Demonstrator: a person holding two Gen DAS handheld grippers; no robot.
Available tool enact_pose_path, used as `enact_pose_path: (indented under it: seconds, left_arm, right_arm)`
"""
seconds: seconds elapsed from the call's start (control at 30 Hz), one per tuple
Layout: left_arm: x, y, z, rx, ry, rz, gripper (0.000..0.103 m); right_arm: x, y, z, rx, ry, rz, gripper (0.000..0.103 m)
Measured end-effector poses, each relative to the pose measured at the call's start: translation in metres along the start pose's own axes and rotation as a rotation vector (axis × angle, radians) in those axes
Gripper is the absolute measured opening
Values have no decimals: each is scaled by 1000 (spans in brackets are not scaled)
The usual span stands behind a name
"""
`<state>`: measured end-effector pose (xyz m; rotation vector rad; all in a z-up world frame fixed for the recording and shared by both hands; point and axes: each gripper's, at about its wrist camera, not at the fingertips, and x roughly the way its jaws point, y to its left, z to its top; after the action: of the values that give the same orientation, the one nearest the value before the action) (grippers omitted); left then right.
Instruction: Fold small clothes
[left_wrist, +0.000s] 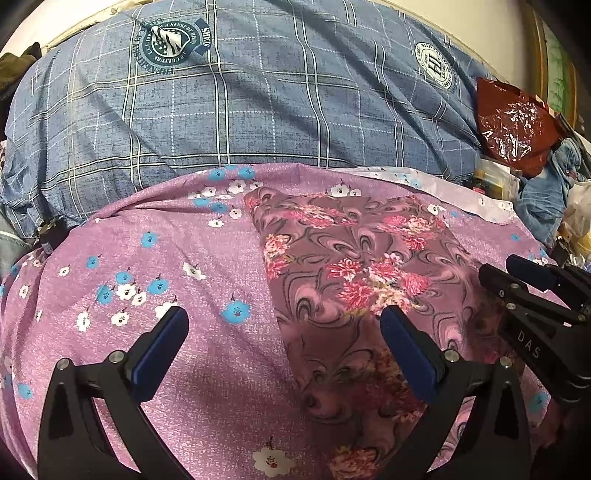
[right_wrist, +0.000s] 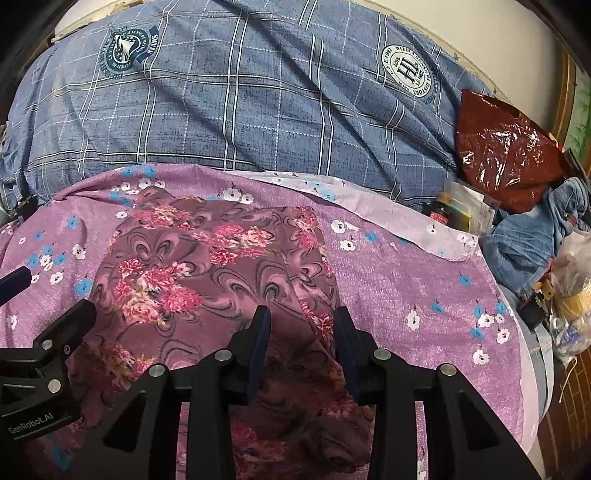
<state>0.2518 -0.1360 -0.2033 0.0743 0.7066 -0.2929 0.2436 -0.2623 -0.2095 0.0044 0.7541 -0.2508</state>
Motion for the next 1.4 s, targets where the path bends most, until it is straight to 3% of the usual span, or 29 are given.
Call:
enact_pose_path:
  seconds: [0.9,0.97,1.03,1.1,1.13,1.2,1.4]
  left_arm:
    - [17,11,5,-48,46,-25,103]
    - [17,11,5,-45,60,-25,103]
    - [28,7,1,2,131,44,103]
    - [43,5,-7,25,195,44,103]
    - [41,9,-6,-6,191,32,103]
    - [37,15,-1,-38,206,2,103]
    - [27,25,8,-61,155,2,103]
  right_arm:
    - [15,-19,3,4,12,-29,34]
    - [11,-17,5,7,-4,-12,34]
    - [12,-11,5,3,2,25,34]
    - [28,-2,0,-26,99,61,29]
    - [37,2,-3,-34,138,68,30]
    - [33,1,1,-21,123,77,30]
    - [41,-11,35,168,134,241,27]
